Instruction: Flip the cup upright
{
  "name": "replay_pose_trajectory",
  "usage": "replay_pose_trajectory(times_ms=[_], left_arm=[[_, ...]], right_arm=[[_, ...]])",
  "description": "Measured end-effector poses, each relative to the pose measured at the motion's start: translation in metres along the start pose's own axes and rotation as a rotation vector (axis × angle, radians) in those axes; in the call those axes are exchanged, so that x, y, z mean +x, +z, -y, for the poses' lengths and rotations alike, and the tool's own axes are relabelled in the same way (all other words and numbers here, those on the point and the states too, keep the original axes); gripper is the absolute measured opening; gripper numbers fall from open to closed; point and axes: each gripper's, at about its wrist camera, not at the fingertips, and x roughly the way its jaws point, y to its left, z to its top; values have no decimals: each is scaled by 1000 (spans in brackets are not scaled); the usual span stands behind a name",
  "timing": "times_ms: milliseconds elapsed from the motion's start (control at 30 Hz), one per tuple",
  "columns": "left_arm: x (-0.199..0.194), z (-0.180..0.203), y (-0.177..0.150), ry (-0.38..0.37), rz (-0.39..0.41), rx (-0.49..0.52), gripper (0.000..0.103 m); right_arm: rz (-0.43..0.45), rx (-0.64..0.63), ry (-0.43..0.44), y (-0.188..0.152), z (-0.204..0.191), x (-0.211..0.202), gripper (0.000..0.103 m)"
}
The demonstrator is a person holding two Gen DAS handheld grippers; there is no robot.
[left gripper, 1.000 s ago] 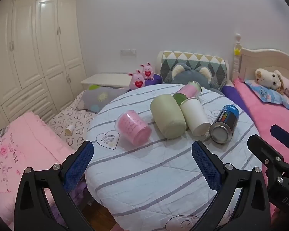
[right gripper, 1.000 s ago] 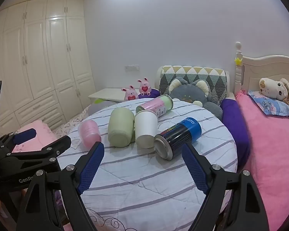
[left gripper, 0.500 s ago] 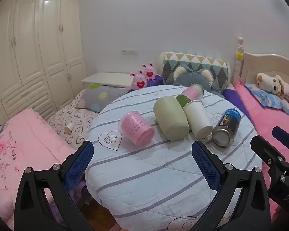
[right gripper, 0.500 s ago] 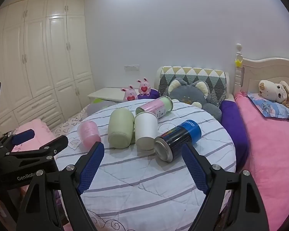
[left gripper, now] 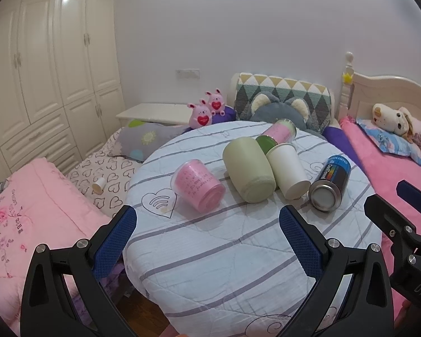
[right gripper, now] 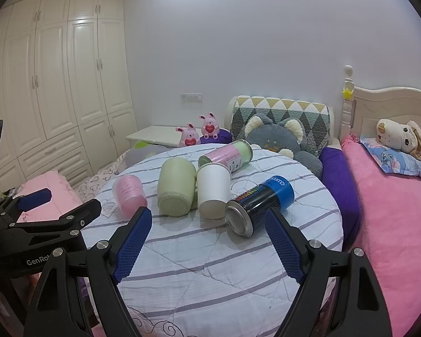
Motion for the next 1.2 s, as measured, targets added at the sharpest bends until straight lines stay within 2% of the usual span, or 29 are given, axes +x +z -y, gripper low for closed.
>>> replay_pose_trajectory(times_ms=[1200], left_arm=[[15,0,-5,-6,-46,13,103]], right_arm=[[-16,2,-1,-2,-3,9,84]])
